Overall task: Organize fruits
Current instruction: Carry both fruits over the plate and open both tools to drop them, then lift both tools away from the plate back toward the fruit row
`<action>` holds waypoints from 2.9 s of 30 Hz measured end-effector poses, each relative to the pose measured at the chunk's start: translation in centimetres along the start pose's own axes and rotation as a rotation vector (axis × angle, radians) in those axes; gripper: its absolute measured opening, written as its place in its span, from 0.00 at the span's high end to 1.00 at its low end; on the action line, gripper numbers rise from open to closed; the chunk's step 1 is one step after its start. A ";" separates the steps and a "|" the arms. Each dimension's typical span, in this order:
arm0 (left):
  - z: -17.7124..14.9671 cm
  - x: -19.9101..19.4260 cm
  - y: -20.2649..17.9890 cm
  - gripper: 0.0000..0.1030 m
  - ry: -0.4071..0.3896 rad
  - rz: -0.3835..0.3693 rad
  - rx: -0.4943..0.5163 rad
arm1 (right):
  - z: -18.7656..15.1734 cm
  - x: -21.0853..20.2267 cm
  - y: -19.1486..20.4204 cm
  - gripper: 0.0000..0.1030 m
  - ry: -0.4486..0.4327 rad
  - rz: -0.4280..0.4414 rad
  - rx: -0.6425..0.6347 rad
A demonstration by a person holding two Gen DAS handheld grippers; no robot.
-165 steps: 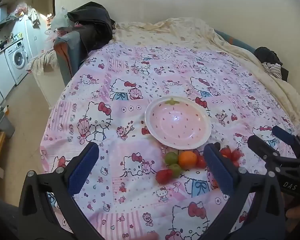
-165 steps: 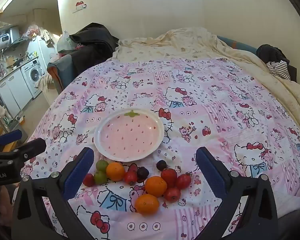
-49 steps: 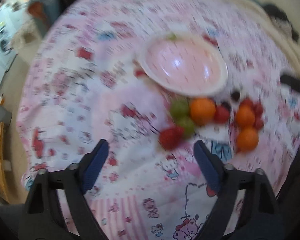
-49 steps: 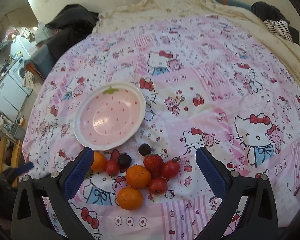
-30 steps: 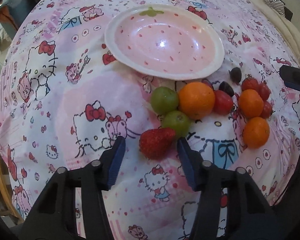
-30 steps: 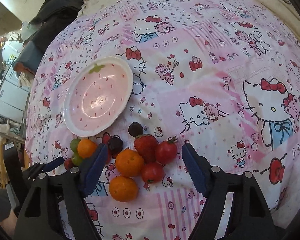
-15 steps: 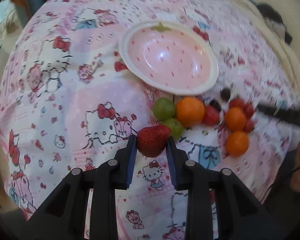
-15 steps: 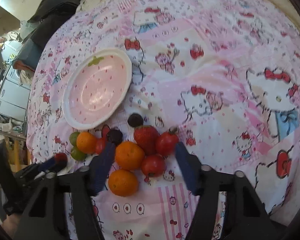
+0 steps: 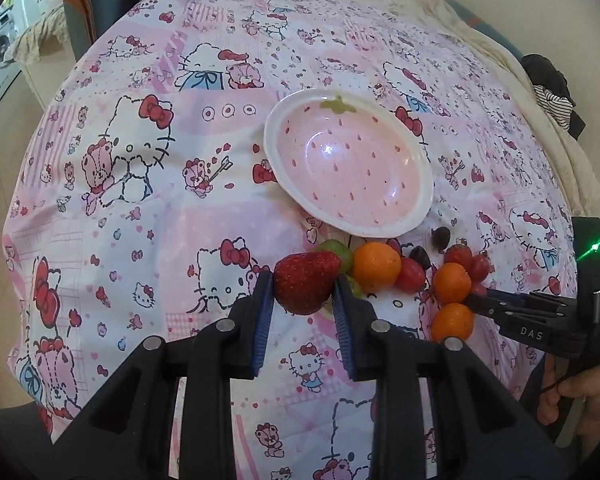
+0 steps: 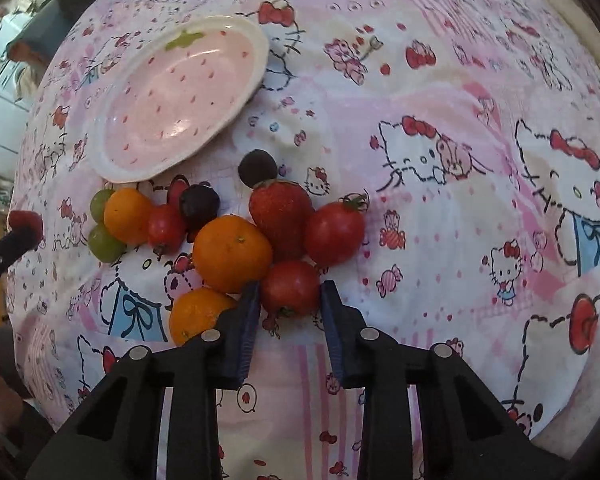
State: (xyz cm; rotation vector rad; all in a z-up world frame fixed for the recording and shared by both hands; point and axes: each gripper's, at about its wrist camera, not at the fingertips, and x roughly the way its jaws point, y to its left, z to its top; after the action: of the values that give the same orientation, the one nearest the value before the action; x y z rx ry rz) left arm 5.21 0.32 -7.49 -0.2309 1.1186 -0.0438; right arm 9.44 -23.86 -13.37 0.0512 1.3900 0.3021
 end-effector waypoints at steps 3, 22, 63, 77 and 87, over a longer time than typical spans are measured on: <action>0.0 -0.6 0.3 0.75 -0.012 -0.001 -0.011 | -0.3 -1.0 -0.3 0.70 -0.021 0.023 0.015; 10.8 -1.4 -0.8 0.75 -0.138 0.053 0.120 | 10.0 -6.6 1.8 0.70 -0.320 0.220 -0.042; 13.1 10.8 -3.2 0.30 -0.049 0.076 0.265 | 17.1 2.9 2.5 0.34 -0.197 0.224 -0.055; 13.4 6.5 -2.8 0.20 -0.152 0.087 0.212 | 16.8 -1.0 2.3 0.18 -0.289 0.253 -0.061; 12.2 1.1 -2.6 0.20 -0.242 0.113 0.164 | 13.9 -5.6 2.0 0.18 -0.379 0.215 -0.078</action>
State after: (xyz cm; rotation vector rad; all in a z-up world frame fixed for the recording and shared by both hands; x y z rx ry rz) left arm 16.86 -0.41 -2.87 -0.0245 0.8799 -0.0066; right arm 21.79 -21.35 -5.03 0.1852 0.9964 0.4989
